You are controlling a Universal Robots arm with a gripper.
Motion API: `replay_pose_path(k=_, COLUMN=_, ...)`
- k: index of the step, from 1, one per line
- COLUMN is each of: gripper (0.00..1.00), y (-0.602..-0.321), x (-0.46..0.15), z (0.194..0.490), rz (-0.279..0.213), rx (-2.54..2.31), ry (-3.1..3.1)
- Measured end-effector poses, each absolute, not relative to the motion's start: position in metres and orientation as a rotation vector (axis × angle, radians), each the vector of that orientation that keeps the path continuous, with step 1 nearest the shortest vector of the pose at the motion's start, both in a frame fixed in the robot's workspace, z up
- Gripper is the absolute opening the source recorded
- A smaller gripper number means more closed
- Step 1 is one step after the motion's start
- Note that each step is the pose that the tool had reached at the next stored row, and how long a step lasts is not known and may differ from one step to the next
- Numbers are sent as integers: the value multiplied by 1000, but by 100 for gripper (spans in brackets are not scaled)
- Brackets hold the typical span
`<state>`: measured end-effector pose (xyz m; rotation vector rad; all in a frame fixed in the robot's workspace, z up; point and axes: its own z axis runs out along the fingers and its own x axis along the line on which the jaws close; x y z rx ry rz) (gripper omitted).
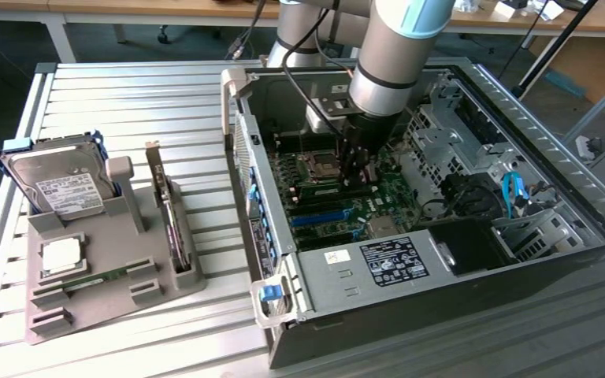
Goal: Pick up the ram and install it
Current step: 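Insert the ram into the slot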
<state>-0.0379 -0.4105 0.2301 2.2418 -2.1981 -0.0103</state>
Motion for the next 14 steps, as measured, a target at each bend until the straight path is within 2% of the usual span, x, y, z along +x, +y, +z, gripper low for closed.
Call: replay_pose_path(k=14, gripper=14, y=-410, x=-35, z=230, rz=-10, rx=2261, ry=-2178)
